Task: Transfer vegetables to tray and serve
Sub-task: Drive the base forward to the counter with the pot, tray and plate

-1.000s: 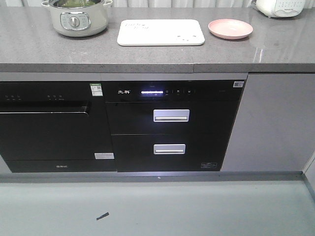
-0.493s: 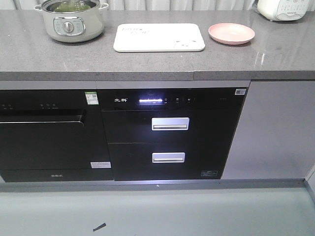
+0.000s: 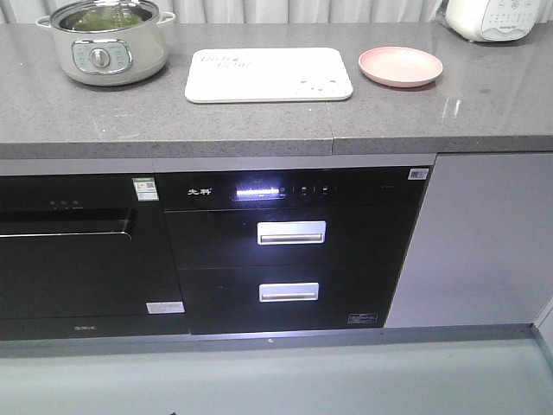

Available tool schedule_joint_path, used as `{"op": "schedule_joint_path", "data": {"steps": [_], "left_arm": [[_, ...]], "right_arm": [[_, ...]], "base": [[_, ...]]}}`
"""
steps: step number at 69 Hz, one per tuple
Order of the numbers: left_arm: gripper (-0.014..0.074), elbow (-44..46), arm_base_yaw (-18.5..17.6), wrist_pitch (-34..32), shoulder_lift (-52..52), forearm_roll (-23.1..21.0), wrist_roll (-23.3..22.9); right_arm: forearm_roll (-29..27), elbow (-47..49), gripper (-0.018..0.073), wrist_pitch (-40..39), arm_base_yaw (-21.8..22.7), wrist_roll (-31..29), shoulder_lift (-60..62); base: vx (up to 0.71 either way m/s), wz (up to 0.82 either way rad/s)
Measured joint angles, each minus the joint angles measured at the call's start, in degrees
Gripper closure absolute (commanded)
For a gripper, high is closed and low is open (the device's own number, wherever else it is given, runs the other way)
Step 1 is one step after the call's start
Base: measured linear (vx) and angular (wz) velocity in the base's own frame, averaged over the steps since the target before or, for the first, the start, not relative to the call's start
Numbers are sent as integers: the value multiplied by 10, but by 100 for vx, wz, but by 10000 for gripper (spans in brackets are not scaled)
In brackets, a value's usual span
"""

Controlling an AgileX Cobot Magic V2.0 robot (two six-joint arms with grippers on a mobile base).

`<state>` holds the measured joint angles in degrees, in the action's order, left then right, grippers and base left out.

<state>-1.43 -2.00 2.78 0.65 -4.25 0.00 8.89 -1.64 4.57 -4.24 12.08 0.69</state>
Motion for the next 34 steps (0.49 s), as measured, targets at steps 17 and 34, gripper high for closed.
{"op": "schedule_joint_path", "data": {"steps": [17, 34], "left_arm": [[603, 0, 0, 0, 0, 0, 0], [603, 0, 0, 0, 0, 0, 0]], "right_arm": [[0, 0, 566, 0, 0, 0, 0], [0, 0, 566, 0, 0, 0, 0]], "base": [[10, -4], [11, -2]]}}
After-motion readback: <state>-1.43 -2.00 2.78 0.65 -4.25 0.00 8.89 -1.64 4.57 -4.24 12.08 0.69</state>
